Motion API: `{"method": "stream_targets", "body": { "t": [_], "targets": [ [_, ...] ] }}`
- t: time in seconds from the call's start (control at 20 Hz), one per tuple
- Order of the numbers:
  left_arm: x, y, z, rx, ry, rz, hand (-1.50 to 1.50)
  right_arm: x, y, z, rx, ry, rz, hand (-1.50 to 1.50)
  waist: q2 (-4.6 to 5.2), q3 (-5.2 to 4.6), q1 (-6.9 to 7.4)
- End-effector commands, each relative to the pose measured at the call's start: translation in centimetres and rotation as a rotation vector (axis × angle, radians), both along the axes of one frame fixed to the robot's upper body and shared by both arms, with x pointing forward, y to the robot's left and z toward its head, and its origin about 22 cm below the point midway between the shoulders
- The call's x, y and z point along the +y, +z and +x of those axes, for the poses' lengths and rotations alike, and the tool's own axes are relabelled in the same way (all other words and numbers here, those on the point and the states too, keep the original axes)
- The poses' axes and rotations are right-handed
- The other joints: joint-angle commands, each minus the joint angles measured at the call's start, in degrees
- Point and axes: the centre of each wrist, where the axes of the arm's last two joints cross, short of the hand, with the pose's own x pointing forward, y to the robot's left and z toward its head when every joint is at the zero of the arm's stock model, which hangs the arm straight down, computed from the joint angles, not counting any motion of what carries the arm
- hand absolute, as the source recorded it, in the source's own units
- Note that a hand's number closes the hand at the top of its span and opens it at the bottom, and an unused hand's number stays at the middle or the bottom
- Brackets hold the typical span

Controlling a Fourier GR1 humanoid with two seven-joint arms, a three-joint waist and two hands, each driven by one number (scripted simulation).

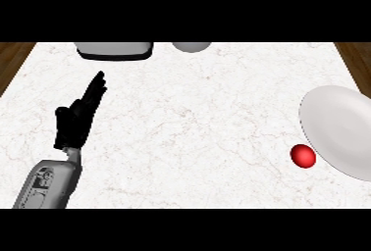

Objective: Pick the eggplant from the placemat and place it in the plate

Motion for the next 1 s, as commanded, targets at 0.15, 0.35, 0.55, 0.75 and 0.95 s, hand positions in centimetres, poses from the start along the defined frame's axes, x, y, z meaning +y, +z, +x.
{"method": "stream_targets", "body": {
  "t": [0.15,0.35,0.55,0.75,0.95],
  "targets": [
    [0.9,0.1,0.2,0.004,0.009,0.011,0.0,3.1,-4.9,2.8,0.055,0.031,-0.187,1.5,-0.05,-0.11,0.05],
    [1.3,-0.5,-0.7,-0.004,-0.002,0.005,0.0,4.7,-7.4,3.7,0.132,0.001,-0.282,1.5,-0.11,-0.11,0.26],
    [-1.3,-1.1,0.1,-0.006,-0.014,0.009,0.0,7.5,-8.8,6.8,0.276,-0.046,-0.138,-1.5,0.1,-0.1,0.51],
    [-0.1,-1.0,-0.9,-0.005,0.008,-0.001,0.0,9.6,-10.5,7.9,0.299,-0.025,-0.034,-1.5,-0.14,-0.11,0.15],
    [-0.5,1.4,1.5,-0.006,-0.002,-0.001,0.0,7.8,-11.4,6.2,0.266,0.029,0.084,-1.5,0.24,-0.01,0.14]
  ]
}}
